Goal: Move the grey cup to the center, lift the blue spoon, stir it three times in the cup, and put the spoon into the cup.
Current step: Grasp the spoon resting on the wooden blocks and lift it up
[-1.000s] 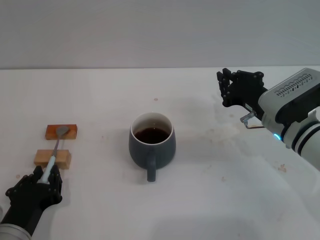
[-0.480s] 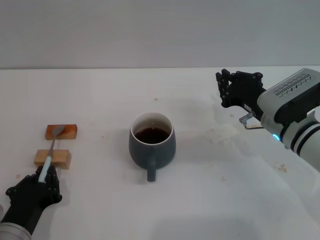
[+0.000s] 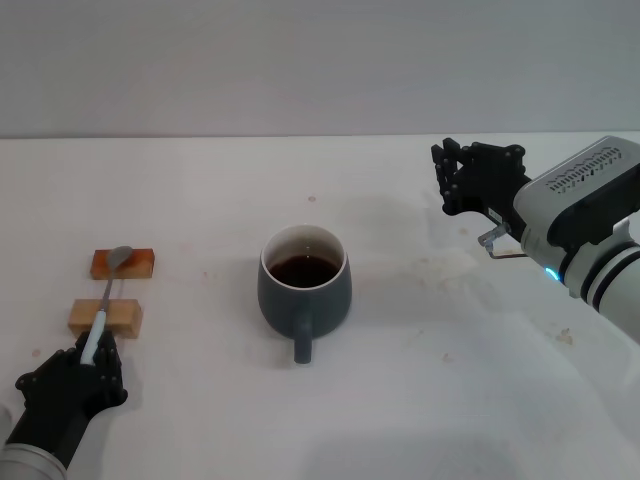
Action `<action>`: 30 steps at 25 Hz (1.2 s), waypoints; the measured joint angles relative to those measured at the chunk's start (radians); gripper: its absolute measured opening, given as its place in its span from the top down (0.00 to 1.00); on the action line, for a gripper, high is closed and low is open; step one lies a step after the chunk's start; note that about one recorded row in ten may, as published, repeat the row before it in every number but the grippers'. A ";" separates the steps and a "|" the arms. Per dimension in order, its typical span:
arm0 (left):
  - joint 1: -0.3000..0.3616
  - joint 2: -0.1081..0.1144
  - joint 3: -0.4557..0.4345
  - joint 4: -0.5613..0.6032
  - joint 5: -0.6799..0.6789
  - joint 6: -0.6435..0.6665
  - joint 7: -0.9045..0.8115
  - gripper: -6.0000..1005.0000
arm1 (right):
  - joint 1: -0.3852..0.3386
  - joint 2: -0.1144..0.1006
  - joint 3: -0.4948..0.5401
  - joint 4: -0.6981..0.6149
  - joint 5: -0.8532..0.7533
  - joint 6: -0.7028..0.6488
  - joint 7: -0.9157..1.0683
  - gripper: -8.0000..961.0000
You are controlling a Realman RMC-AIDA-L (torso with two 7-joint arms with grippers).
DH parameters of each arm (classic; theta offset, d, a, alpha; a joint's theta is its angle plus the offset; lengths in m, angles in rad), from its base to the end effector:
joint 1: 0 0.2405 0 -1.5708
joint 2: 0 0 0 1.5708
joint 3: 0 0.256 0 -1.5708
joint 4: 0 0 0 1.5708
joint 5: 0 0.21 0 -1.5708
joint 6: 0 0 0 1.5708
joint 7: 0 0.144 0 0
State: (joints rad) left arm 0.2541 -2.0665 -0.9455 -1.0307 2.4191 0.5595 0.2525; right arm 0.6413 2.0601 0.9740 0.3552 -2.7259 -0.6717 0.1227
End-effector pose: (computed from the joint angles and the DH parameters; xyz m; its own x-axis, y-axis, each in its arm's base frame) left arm -0.3271 0.2089 -0.0649 0.6077 0.3398 0.7178 0.7681 -0.0218 -0.6400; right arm 0.2404 0.4001 -0.0760 0.8690 -0.0680 -0.4901 -0.4540 -0.5033 -0.7353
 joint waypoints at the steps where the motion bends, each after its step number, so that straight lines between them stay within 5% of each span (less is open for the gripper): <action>1: -0.001 0.000 0.000 0.000 0.000 0.000 0.000 0.82 | 0.000 0.000 0.000 0.001 0.000 0.002 0.000 0.87; 23: -0.003 0.008 -0.003 -0.042 0.010 0.002 0.009 0.82 | -0.002 0.000 0.000 0.007 0.000 0.006 0.000 0.88; 30: 0.003 0.022 -0.053 -0.151 0.024 -0.072 0.091 0.82 | -0.002 0.000 0.015 0.000 0.000 0.006 -0.008 0.88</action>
State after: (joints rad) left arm 0.2576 -2.0449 -0.9985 -1.1814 2.4430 0.4873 0.3437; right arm 0.6390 2.0601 0.9892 0.3548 -2.7259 -0.6657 0.1147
